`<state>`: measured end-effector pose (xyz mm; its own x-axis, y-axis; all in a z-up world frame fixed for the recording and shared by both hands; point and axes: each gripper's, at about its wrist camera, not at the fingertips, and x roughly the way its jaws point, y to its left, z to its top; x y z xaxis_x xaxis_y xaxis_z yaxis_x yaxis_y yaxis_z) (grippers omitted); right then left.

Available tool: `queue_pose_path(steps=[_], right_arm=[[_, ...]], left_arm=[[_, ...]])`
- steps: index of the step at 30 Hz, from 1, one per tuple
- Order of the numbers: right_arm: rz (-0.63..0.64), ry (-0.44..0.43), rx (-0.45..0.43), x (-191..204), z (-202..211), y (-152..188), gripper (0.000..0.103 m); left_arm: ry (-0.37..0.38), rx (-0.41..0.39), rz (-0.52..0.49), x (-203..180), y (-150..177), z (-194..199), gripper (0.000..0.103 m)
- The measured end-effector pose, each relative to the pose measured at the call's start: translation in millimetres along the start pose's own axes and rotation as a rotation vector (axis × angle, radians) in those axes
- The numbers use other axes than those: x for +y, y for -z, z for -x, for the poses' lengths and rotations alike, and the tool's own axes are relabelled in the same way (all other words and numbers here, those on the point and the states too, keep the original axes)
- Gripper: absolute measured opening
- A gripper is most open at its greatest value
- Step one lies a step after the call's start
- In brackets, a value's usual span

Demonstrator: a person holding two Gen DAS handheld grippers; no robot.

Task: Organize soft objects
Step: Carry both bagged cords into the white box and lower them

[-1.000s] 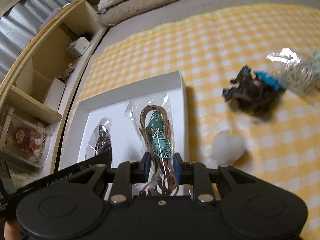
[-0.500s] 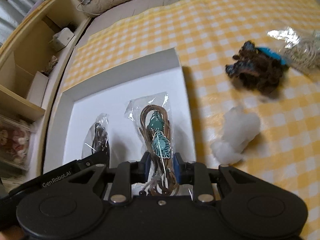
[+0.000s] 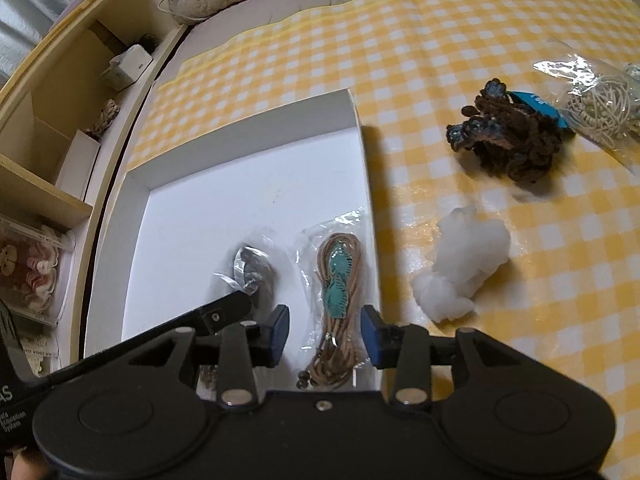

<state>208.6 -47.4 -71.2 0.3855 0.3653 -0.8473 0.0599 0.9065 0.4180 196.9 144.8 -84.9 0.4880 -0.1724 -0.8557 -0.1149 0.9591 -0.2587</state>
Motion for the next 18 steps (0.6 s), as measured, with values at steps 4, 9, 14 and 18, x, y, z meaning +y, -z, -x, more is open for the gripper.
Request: queue_pose_path(steps=[4, 9, 14, 18], right_arm=[[0.006, -0.017, 0.004, -4.3, 6.3, 1.2, 0.04], [0.039, -0.017, -0.004, -6.1, 14.6, 3.8, 0.044], [0.08, -0.032, -0.011, -6.5, 21.7, 5.2, 0.04], [0.13, -0.067, 0.001, -1.3, 23.9, 7.5, 0.023]], left_arm=[[-0.011, 0.0, -0.021, -1.3, 1.4, 3.9, 0.062], [-0.025, 0.002, -0.042, -1.5, 1.2, 9.2, 0.061], [-0.041, -0.029, -0.111, -8.9, 2.5, 18.8, 0.04], [-0.052, -0.003, -0.154, -15.6, 6.1, 13.8, 0.036]])
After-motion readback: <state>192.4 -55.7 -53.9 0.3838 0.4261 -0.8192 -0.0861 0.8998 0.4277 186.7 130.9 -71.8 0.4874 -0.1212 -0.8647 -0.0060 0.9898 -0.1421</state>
